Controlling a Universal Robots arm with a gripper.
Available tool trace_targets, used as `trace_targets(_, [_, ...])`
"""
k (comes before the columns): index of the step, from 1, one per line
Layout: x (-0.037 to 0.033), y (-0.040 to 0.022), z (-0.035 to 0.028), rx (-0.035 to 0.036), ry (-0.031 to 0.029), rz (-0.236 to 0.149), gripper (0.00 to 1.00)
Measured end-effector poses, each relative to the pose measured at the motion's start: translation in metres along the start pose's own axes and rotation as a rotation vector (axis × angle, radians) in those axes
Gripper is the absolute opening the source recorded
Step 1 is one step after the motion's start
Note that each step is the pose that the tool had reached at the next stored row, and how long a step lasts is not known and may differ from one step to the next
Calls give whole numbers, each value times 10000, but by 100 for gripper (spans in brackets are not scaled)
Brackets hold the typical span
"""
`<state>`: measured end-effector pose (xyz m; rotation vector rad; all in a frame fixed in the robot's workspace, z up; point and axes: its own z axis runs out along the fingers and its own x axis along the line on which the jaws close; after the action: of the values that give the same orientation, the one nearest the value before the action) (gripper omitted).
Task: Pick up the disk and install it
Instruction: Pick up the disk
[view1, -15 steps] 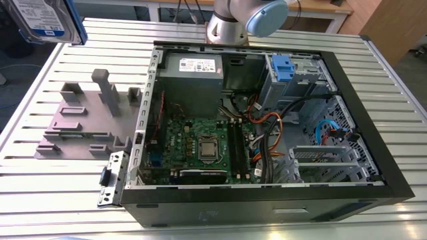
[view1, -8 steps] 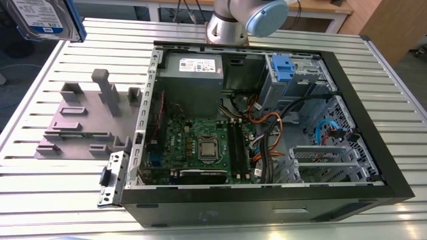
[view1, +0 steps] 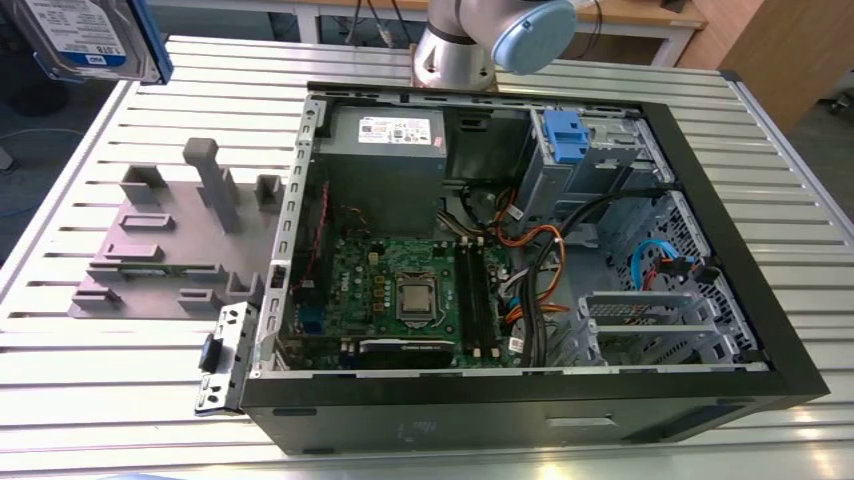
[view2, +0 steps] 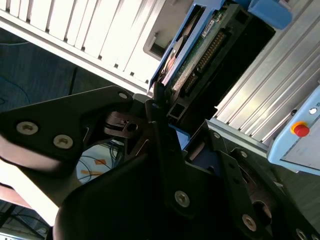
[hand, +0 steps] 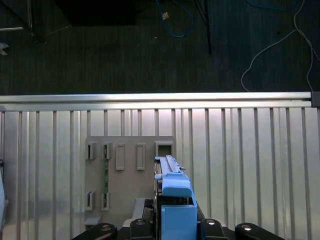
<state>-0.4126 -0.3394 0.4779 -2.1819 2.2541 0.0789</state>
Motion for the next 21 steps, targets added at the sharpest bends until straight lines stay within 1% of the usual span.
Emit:
trace_targets(4, [0,-11,0,2,5,0,37])
trace_targets(11, [-1,-33,0,2,30,1,37])
trace_targets(14, [-1,-47,-1,3,42,1,37])
trace_targets(21, [-3,-87,-2,3,50,1,37])
